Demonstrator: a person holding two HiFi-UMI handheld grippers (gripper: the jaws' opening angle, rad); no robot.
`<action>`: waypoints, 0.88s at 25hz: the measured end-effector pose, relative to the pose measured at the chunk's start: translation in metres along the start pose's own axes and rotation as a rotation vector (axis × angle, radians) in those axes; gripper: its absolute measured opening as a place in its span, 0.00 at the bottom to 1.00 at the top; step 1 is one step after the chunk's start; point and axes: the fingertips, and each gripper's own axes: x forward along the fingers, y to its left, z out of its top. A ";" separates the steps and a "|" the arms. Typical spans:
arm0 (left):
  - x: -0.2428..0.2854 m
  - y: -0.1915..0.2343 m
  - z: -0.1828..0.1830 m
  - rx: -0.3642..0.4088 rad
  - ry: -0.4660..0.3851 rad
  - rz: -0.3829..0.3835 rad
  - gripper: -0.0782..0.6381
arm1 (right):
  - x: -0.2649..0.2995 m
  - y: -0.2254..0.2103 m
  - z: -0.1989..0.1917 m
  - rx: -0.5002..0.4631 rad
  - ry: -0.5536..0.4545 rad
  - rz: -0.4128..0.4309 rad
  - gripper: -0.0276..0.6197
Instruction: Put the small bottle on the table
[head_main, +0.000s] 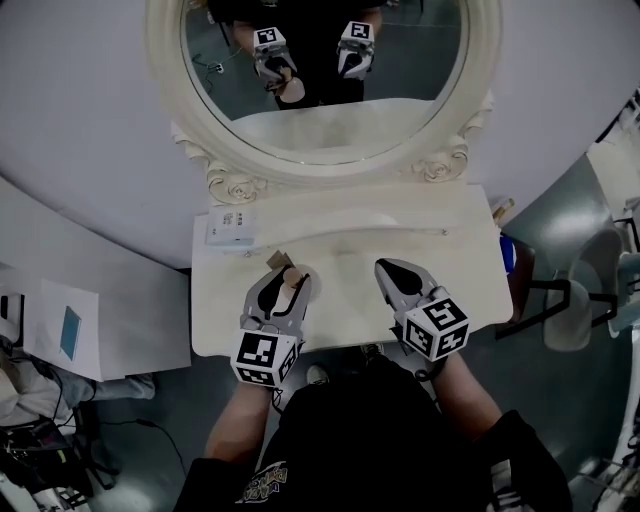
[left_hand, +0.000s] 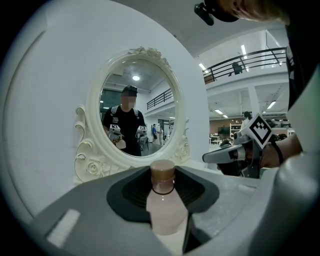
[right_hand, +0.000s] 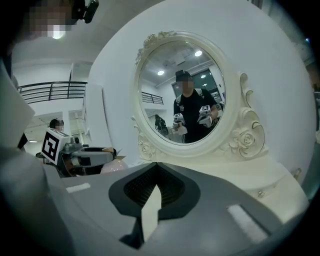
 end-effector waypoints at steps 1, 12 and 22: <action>0.004 0.000 -0.001 -0.005 0.001 0.007 0.31 | 0.000 -0.004 -0.001 -0.002 0.008 0.004 0.09; 0.063 0.005 -0.017 -0.022 0.040 0.052 0.31 | 0.012 -0.050 -0.016 0.027 0.072 0.023 0.09; 0.108 0.021 -0.025 -0.015 0.050 0.109 0.31 | 0.030 -0.083 -0.020 0.033 0.115 0.054 0.09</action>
